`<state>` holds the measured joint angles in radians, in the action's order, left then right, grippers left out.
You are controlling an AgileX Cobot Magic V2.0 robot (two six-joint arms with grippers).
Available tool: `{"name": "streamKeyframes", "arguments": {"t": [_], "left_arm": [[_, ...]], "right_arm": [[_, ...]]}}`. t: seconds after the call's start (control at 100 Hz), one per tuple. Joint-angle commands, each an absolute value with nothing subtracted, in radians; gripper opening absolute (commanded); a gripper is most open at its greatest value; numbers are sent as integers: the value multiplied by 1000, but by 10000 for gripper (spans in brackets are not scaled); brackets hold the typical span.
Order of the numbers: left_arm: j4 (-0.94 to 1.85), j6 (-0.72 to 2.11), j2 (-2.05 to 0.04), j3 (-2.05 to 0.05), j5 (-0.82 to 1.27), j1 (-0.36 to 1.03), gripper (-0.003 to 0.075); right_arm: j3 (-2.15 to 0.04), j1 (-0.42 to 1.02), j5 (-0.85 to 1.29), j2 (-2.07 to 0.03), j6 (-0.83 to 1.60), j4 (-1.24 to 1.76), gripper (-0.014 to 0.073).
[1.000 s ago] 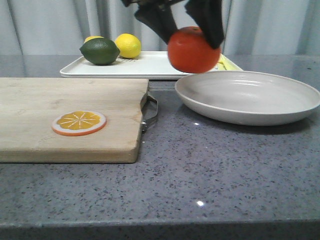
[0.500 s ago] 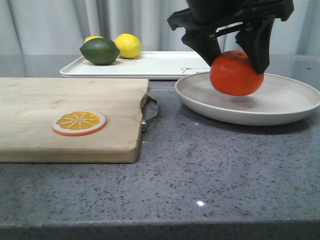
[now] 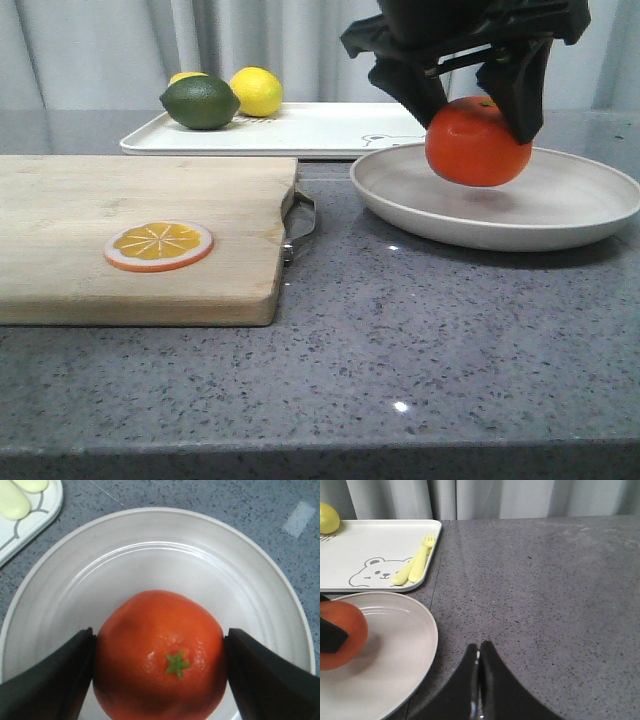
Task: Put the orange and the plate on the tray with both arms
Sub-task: 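Lift the orange with the left gripper and carry it over the plate, then lower the orange onto the plate, open the left gripper, withdraw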
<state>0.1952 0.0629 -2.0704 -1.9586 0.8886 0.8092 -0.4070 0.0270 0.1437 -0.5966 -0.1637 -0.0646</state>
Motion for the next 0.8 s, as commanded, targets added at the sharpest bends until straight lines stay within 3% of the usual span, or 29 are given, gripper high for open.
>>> {"name": "streamKeyframes", "arguments": {"t": [0.0,0.16,0.62,0.79], "left_arm": [[207,69,-2015,-1991,833,816,438],[207,69,-2015,-1991,833,816,507],[207,69,-2015,-1991,833,812,510],[207,69,-2015,-1991,829,812,606]], "right_arm": [[-442,28,68,-604,-164,-72,-59],[-442,28,68,-604,-164,-72,-59],[-442,28,68,-604,-164,-72,-59],[-442,28,68,-604,-164,-72,-59]]}}
